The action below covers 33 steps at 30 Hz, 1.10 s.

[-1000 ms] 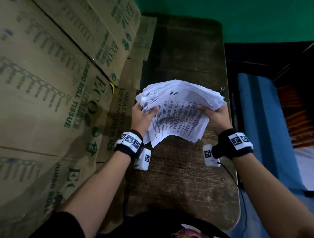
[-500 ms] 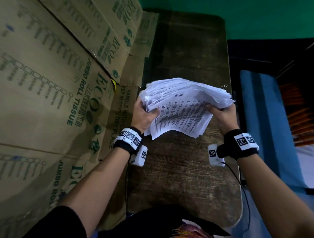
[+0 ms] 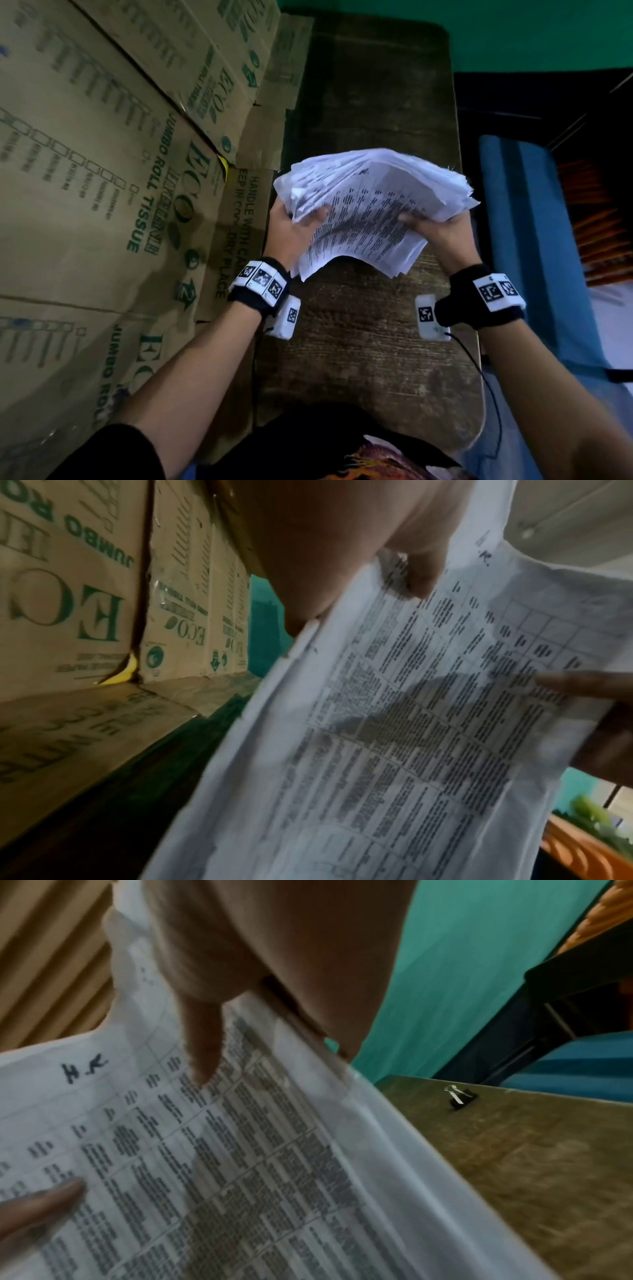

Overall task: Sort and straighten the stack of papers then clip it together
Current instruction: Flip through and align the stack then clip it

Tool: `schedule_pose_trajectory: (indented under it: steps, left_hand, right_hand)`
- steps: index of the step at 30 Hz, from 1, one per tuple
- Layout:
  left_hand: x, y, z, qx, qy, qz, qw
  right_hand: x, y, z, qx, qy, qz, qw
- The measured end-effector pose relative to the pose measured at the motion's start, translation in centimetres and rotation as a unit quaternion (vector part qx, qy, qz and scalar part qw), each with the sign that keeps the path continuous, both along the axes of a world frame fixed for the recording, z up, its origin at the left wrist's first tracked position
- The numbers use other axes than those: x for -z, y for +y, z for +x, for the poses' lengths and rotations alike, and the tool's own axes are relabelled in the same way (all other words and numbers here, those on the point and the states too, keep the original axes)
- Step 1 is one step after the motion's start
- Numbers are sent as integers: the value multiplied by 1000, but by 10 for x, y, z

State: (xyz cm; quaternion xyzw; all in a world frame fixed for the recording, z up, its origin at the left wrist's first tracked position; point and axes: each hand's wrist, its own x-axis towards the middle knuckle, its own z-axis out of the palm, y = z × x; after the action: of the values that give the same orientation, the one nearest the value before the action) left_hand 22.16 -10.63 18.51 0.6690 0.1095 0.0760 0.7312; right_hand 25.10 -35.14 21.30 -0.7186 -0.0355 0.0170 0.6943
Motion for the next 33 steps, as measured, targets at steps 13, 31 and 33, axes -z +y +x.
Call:
schedule_pose_trajectory:
  steps: [13,31,33]
  left_hand:
    - [38,-7,1,-38,104,41,993]
    - [73,23,-47,149,301,-8,942]
    - [73,14,-74,170,316,-84,930]
  right_hand:
    - [36,2,6,61,53,-68,994]
    - [83,-33,-19,-51,208,-150,965]
    - [103,-35,-39,-45,265,-186,945]
